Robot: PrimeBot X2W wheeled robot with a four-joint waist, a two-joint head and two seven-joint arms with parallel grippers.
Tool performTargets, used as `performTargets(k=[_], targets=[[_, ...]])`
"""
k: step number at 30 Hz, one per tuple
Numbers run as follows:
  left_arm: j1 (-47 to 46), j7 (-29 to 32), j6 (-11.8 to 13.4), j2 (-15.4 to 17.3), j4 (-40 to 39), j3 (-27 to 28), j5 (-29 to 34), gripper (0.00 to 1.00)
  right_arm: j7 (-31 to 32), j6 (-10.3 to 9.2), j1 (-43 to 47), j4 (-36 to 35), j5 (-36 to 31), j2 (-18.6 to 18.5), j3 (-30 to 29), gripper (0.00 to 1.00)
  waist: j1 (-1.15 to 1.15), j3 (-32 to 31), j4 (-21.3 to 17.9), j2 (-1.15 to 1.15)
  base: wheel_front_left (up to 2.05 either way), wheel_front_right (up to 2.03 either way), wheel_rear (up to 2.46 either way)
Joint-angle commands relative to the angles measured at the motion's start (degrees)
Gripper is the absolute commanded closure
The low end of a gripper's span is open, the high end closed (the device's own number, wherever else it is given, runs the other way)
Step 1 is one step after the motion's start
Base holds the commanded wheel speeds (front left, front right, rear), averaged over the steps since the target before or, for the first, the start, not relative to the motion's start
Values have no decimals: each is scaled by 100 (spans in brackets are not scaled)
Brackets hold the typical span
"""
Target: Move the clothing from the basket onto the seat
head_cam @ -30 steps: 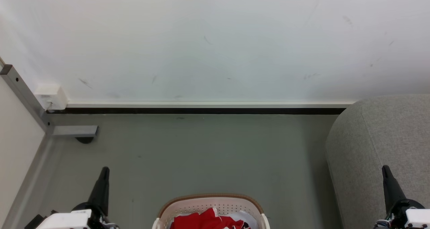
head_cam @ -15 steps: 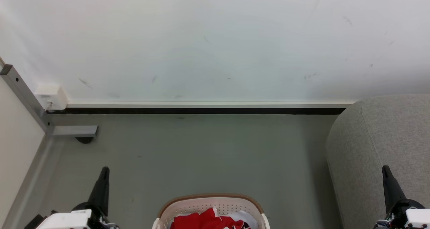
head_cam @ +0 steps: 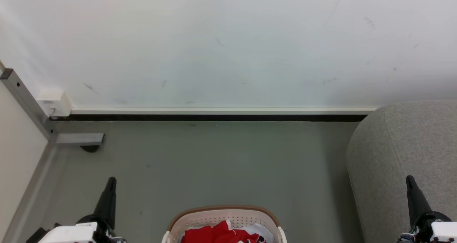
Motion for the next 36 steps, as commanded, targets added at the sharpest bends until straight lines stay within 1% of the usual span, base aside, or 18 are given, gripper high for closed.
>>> performTargets(k=[1, 36], targets=[[-47, 16, -29, 17, -3, 7, -83, 100, 7, -14, -72, 13, -34, -2, -15, 100, 0, 0, 0, 0, 0, 0, 0], [-47, 16, -29, 17, -3, 7, -83, 100, 7, -14, -72, 13, -34, -2, -15, 100, 0, 0, 0, 0, 0, 0, 0]])
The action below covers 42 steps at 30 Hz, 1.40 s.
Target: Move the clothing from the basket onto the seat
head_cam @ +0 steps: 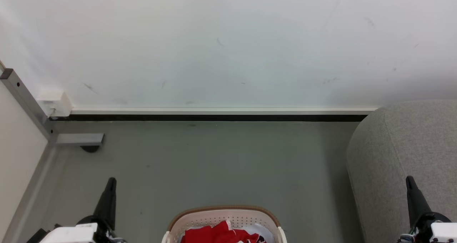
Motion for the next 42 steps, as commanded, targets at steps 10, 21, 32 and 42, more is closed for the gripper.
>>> performTargets(k=[10, 21, 32, 42], targets=[[121, -191, 16, -26, -58, -86, 24, 0, -166, -1, 111, -81, -46, 22, 201, 0, 0, -1, 6, 0, 0, 0, 0], [178, -490, 11, -10, -409, -173, 938, 0, -490, -2, 109, -428, -576, -51, 496, 0, 0, -6, 5, 0, 0, 0, 0], [236, -753, 5, -10, -706, -250, 2150, 0, -753, -3, 103, -688, -1667, -64, 775, 0, 0, 5, 2, 0, 0, 0, 0], [286, -969, 86, -3, -867, -330, 3289, 0, -970, -4, 81, -802, -2736, -179, 1119, 0, 0, 7, 9, 0, 0, 0, 0]])
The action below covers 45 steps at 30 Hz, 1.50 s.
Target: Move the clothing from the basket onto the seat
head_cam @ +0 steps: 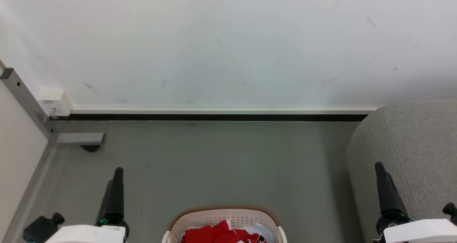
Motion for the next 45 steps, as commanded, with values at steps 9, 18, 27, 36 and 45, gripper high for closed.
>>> performTargets(k=[9, 18, 27, 36, 45], targets=[[29, -229, 122, 55, -201, -99, 1303, 0, -229, -4, -125, -49, -1300, -163, 218, 0, 0, 8, 4, 0, 0, 0, 0], [80, -393, 255, 77, -256, -161, 2346, 0, -389, -5, -98, 31, -2348, -92, 231, 0, 0, 10, 2, 0, 0, 0, 0], [117, -531, 382, 144, -306, -267, 3083, 0, -533, -6, -83, -4, -3094, -78, 309, 0, 0, 5, -2, 0, 0, 0, 0], [156, -659, 468, 179, -336, -343, 3580, 0, -657, -7, -37, 83, -3641, -49, 340, 0, 0, -10, -8, 0, 0, 0, 0], [199, -789, 518, 185, -342, -439, 4058, 0, -781, -8, -37, 131, -4129, -20, 426, 0, 0, -31, -8, 0, 0, 0, 0]])
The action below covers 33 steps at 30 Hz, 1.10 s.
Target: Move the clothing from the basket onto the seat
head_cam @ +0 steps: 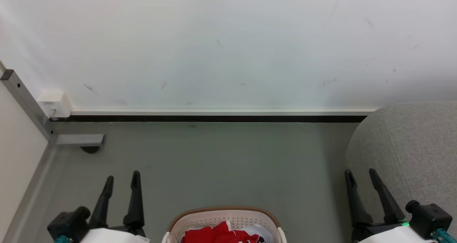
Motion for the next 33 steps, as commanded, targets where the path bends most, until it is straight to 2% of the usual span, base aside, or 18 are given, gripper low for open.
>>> performTargets(k=[1, 33], targets=[[25, -58, 22, 54, -68, -9, 172, 0, -48, -8, -28, -22, -158, -20, 22, 0, 0, -3, 2, 0, 0, 0, 0], [123, -441, 91, 18, -160, -55, 1565, 0, -435, -11, 10, -155, -1371, 53, 285, 0, 0, -35, -56, 0, 0, 0, 0]])
